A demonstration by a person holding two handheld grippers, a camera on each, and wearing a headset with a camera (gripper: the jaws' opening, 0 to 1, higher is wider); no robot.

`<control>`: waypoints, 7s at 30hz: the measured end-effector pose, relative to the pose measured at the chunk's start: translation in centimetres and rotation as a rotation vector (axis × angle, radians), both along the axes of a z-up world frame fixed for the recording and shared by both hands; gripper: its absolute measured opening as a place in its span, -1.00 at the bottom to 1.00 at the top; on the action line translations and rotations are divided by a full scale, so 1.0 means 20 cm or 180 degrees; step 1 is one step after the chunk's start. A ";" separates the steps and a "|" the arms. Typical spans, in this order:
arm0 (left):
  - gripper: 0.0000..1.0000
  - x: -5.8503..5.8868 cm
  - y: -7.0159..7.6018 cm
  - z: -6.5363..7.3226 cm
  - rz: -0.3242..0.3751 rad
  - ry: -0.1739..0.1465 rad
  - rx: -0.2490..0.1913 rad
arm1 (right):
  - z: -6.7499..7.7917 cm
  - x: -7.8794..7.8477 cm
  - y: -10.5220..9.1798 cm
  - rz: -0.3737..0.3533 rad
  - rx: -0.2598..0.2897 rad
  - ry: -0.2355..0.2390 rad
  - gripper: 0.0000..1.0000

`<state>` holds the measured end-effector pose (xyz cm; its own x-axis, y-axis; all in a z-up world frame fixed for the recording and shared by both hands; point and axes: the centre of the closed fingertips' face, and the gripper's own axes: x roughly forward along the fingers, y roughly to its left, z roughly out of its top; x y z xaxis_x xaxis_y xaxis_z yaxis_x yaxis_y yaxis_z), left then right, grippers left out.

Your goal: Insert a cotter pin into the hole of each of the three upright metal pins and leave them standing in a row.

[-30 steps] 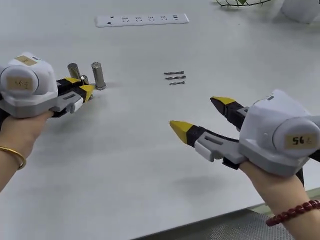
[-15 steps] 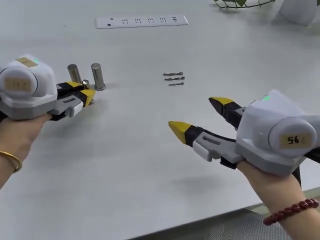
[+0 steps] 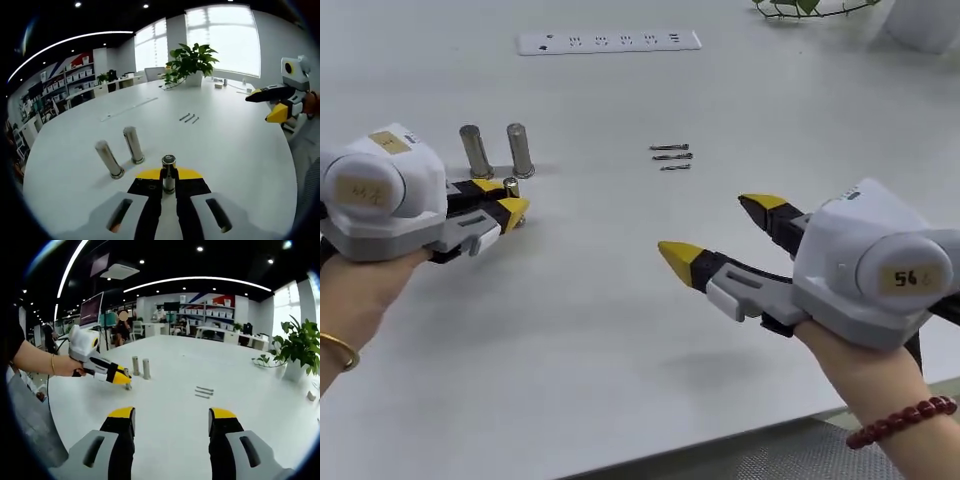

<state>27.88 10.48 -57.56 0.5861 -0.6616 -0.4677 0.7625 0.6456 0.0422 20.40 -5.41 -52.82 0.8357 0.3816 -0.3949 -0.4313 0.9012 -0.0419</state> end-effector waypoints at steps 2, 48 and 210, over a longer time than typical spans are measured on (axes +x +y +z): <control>-0.89 -0.02 0.00 0.00 -0.0030 0.0006 -0.0001 | 0.00 0.00 0.00 0.0004 -0.0002 -0.0002 0.11; 0.28 -0.17 0.03 0.14 0.0197 0.0079 -0.0223 | 0.01 0.06 -0.10 0.0507 -0.0480 0.0372 -0.27; -0.57 -0.34 -0.12 0.35 0.0462 0.0859 -0.1235 | 0.08 0.07 0.54 0.3486 -0.2056 -0.0587 -1.00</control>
